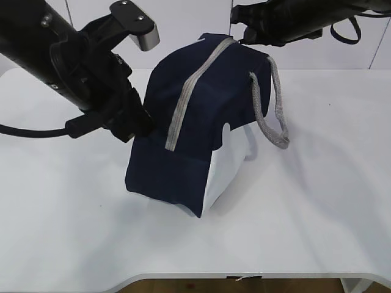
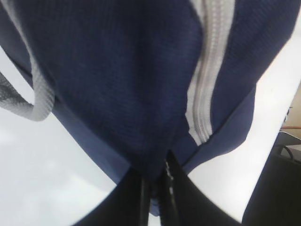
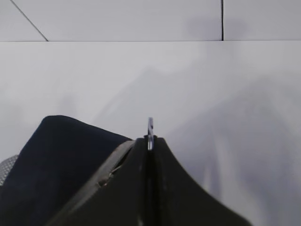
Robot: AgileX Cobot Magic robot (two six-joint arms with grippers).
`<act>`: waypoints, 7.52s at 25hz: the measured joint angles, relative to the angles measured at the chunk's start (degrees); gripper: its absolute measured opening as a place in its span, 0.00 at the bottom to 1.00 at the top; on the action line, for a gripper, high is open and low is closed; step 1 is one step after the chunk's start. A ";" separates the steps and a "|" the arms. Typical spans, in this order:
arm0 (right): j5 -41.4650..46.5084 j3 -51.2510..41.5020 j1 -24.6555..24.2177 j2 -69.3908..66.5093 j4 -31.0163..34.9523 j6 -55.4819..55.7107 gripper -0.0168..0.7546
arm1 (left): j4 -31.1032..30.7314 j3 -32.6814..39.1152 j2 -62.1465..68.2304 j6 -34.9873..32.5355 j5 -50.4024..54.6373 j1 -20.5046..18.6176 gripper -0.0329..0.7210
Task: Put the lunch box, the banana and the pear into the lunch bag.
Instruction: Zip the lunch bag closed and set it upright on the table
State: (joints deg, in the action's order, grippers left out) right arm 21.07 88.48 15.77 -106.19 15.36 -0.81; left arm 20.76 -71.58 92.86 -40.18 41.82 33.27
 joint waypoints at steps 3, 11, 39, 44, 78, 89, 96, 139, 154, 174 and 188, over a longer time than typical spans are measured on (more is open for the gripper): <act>2.25 1.28 0.00 0.00 0.33 0.00 0.03 | 0.00 0.00 0.00 0.09 0.64 0.00 0.05; 11.64 5.75 0.00 0.00 0.60 0.00 0.03 | 1.53 0.00 0.00 2.87 1.51 0.00 0.24; 23.86 10.06 0.00 0.49 3.91 0.00 0.03 | -15.60 -4.10 -10.12 29.06 12.38 0.00 0.54; 23.20 10.06 0.00 0.49 3.91 0.00 0.03 | -15.60 -9.80 -10.12 30.28 12.59 0.00 0.55; 21.26 10.15 0.00 0.49 4.49 0.00 0.03 | -8.36 -32.07 15.49 30.25 24.19 0.00 0.69; 21.10 10.15 0.00 0.49 3.98 0.00 0.03 | -5.38 -32.07 15.17 29.93 28.66 0.00 0.69; 20.99 10.15 0.00 0.49 3.89 0.00 0.03 | -5.73 -32.07 16.64 29.83 28.46 0.00 0.69; 16.49 10.28 -3.46 -11.95 8.90 -0.04 0.03 | -10.75 -32.07 13.80 18.01 28.39 0.00 0.06; 21.00 10.43 -3.59 -12.84 13.54 -4.09 0.04 | -9.28 -32.07 13.77 18.20 29.29 0.00 0.06; 42.55 27.15 -3.79 -12.02 6.27 -6.26 0.70 | -12.29 -32.07 13.77 27.86 29.62 0.00 0.07; 50.33 32.81 -3.79 -8.89 0.37 -6.49 0.68 | -17.51 -32.07 12.21 34.81 29.62 0.00 0.73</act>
State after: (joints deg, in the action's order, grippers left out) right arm 71.40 121.29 11.98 -115.08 15.72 -7.30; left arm 3.25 -103.65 105.07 -5.37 71.44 33.27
